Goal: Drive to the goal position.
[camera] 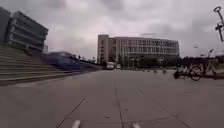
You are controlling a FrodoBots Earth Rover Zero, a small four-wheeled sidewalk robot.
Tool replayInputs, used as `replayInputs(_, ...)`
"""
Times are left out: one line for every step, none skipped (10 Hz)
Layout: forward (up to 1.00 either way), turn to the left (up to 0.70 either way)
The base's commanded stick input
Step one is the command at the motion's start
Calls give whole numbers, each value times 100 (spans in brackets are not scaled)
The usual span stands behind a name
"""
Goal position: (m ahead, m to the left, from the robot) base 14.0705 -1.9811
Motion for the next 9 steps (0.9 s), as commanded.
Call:
replayInputs(70,0)
replayInputs(70,0)
replayInputs(70,0)
replayInputs(70,0)
replayInputs(70,0)
replayInputs(70,0)
replayInputs(70,0)
replayInputs(70,0)
replayInputs(70,0)
